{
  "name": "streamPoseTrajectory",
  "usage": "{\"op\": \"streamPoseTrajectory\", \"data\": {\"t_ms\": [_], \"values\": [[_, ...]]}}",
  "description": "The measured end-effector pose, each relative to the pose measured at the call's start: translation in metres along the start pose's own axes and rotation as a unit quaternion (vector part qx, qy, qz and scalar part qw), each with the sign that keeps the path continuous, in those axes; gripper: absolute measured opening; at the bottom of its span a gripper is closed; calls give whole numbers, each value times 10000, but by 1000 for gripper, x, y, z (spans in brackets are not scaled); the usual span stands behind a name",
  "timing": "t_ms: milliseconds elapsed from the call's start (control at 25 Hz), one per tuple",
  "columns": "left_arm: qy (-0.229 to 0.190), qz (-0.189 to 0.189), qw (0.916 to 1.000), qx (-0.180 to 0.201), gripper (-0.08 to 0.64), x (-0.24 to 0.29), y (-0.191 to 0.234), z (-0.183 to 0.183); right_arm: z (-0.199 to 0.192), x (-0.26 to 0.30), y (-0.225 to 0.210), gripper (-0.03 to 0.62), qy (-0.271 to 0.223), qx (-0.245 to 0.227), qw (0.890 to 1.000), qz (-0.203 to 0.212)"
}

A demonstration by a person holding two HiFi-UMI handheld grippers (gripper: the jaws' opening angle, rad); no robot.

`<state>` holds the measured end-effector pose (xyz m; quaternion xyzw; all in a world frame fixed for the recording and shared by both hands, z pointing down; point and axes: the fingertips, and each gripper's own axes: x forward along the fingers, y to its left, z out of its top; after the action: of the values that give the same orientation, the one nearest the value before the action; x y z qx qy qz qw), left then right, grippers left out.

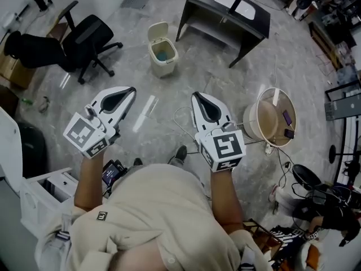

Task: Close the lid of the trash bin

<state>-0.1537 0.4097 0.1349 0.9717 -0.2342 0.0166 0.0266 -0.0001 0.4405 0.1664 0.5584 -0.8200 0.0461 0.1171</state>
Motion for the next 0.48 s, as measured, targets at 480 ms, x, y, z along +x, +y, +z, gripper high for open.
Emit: {"op": "streamPoseTrajectory", "data": {"t_ms": [480], "values": [[240,480,9985,147,15,120,-23,3,-21,11,-127,26,-154,195,9982,542]]}}
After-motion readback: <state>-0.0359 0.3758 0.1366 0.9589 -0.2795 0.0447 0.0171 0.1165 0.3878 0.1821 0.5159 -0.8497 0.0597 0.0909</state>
